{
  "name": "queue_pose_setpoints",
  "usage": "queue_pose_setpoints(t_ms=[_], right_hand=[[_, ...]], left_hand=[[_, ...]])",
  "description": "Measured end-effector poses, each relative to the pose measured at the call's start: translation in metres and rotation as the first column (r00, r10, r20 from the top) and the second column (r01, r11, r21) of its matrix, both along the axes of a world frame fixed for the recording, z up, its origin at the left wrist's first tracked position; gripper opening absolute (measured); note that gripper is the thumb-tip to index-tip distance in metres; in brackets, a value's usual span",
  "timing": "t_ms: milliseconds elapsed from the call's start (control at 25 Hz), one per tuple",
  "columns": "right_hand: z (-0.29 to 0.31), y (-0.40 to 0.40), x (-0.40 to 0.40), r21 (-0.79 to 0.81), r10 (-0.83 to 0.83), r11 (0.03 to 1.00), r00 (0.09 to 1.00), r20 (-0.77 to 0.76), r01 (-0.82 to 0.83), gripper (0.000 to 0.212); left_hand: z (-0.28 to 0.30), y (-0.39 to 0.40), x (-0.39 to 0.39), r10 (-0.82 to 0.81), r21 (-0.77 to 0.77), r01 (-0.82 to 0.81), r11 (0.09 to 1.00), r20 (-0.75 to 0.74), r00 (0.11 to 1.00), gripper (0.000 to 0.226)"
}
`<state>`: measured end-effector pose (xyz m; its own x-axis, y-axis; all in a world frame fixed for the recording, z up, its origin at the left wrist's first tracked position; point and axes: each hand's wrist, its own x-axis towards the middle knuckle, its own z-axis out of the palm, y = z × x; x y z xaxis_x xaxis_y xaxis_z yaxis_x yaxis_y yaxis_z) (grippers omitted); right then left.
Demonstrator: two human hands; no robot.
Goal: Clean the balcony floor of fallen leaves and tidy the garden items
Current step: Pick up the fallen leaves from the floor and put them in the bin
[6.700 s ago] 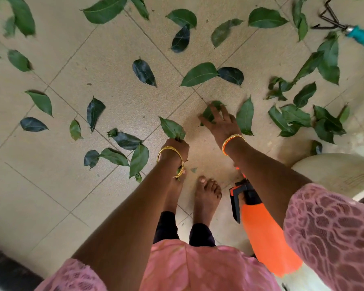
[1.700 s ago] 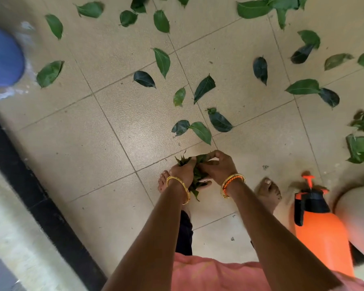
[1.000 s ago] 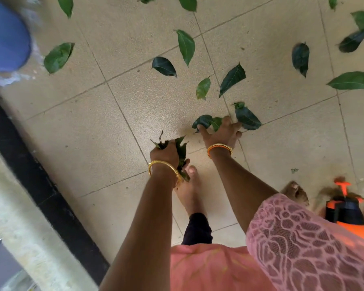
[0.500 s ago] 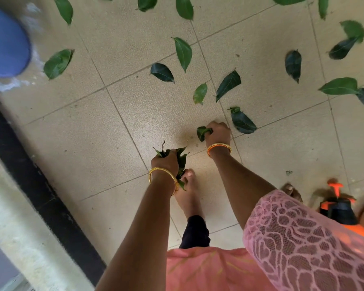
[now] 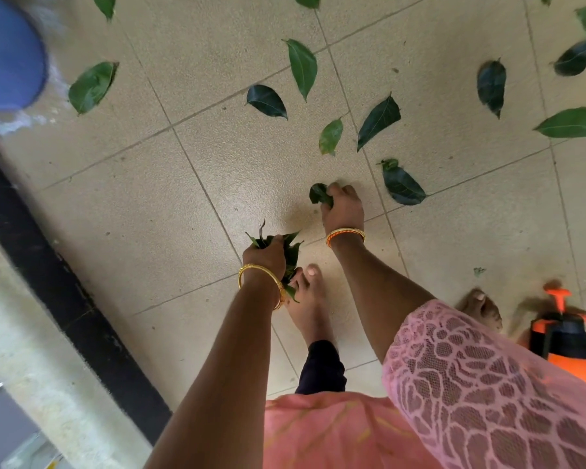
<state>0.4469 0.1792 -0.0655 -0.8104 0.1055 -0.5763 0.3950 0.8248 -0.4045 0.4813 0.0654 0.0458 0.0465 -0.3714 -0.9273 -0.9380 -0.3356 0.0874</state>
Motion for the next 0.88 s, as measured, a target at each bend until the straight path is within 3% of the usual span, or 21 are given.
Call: queue_pose_setpoints(t_ms=[120,360,520,680,800,880], right_hand=[[0.017,0.008,-0.010,-0.145,-0.105,0.983,0.992,0.072,0.115,0.020],[0.105,0.023,0.008,-0.389,-0.130,0.893,0.956,0.265,0.229,0.015],[0.152,0.022,0.016,-0.366,-0.114,0.910,0.966,0.231,0.194,0.006],[0.181,0.017,0.006,-0.374,-0.105,0.906,0.960,0.260,0.200,0.008],[0.190,0.013,-0.008,-0.307,-0.095,0.935,0.958,0.269,0.179,0.016],[0.191,0.014,-0.021,-0.344,-0.115,0.907,0.928,0.354,0.243,0.022]], left_hand=[[0.006,0.001,0.000,0.008,-0.004,-0.008,1.000,-0.009,1.000,0.020],[0.040,0.026,-0.014,-0.105,0.022,0.107,0.994,-0.078,0.991,0.018],[0.055,0.032,-0.015,-0.068,0.082,0.075,0.994,-0.081,0.994,0.029],[0.072,0.030,-0.013,0.117,0.226,-0.097,0.969,-0.075,0.990,0.054],[0.077,0.023,-0.020,0.183,0.309,-0.120,0.943,-0.183,0.966,0.043],[0.073,0.019,-0.029,0.182,0.327,-0.103,0.940,-0.221,0.958,0.022]])
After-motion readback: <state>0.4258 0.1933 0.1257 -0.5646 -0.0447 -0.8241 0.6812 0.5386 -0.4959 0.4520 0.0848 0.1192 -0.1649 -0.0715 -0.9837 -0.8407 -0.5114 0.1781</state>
